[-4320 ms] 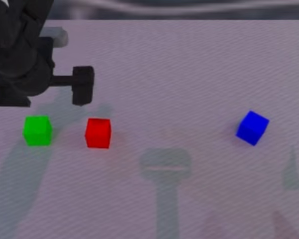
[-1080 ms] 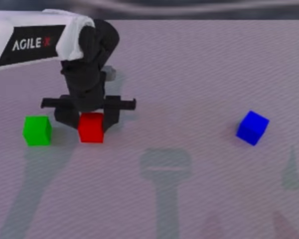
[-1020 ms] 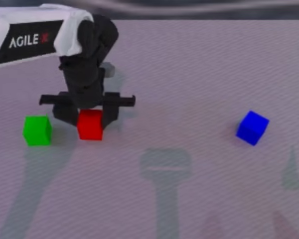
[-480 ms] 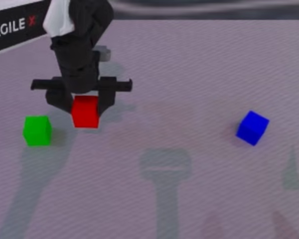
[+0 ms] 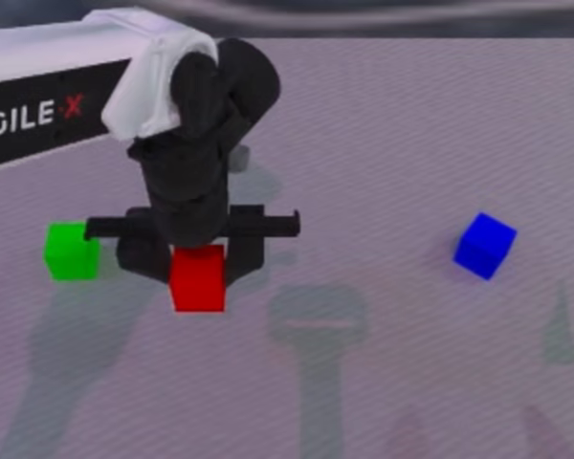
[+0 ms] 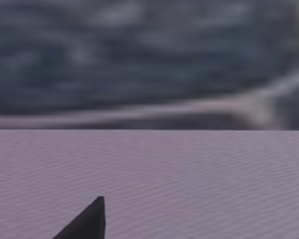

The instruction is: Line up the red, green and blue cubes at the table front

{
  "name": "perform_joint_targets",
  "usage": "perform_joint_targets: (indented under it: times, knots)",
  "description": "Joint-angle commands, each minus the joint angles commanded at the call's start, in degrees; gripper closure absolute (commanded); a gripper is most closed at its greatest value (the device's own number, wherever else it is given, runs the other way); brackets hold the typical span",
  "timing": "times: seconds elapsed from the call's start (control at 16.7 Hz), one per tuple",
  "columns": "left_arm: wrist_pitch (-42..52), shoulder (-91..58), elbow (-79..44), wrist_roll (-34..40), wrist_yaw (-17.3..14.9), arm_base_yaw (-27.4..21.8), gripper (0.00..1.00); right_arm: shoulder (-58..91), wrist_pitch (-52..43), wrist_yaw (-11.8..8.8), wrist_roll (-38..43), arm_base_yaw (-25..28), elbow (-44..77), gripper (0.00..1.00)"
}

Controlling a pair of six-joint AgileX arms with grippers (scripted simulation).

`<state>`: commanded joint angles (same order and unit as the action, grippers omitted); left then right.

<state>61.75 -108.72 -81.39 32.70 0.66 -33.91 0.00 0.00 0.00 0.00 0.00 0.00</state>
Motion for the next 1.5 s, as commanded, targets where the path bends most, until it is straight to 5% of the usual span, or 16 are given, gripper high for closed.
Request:
perform_joint_targets:
  times: [0.3, 1.32, 1.5]
  knots:
    - [-1.11, 7.65, 8.25, 7.89, 0.16, -6.98, 1.00, 0.00, 0.00, 0.00, 0.00, 0.00, 0.00, 0.00]
    - [-16.79, 2.21, 18.48, 7.92, 0.14, -7.10, 1.00, 0.00, 0.00, 0.00, 0.00, 0.00, 0.00, 0.00]
    - [-16.79, 2.21, 18.48, 7.92, 0.14, -7.10, 0.77, 0.00, 0.00, 0.00, 0.00, 0.00, 0.00, 0.00]
